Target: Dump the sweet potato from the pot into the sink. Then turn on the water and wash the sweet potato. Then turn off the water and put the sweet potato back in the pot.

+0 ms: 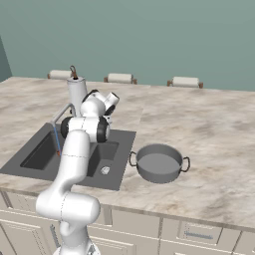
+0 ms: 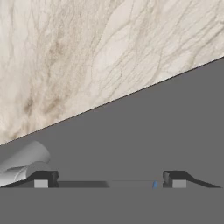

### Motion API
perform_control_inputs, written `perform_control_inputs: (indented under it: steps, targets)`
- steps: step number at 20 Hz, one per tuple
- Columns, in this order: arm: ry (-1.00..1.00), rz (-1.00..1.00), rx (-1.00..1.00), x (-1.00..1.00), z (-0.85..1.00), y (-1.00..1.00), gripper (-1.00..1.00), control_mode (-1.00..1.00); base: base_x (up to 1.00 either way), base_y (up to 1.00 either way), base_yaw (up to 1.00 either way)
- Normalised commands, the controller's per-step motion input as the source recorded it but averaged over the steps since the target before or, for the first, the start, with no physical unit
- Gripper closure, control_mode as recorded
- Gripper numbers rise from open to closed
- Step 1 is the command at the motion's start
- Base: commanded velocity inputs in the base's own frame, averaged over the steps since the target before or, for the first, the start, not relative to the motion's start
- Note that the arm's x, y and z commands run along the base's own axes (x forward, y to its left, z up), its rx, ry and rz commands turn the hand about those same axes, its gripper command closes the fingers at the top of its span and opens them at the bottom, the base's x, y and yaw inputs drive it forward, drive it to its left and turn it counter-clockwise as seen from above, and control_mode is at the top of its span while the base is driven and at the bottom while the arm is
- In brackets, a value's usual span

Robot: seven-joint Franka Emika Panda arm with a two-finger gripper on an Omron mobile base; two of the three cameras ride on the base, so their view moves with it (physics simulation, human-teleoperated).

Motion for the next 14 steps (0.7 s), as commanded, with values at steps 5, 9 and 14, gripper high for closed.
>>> perform_control_inputs:
  steps: [5, 9, 14]
  targets:
    - [0.04, 0.0, 0.0, -0.44, -0.13, 0.09, -1.0, -1.0, 0.0, 0.0, 0.0]
    - [0.0, 0.0, 0.0, -0.14, -0.03, 0.37, -1.0, -1.0, 0.0, 0.0, 0.0]
    - [0.0, 0.0, 0.0, 0.01, 0.0, 0.43, -1.0, -1.0, 0.0, 0.0, 0.0]
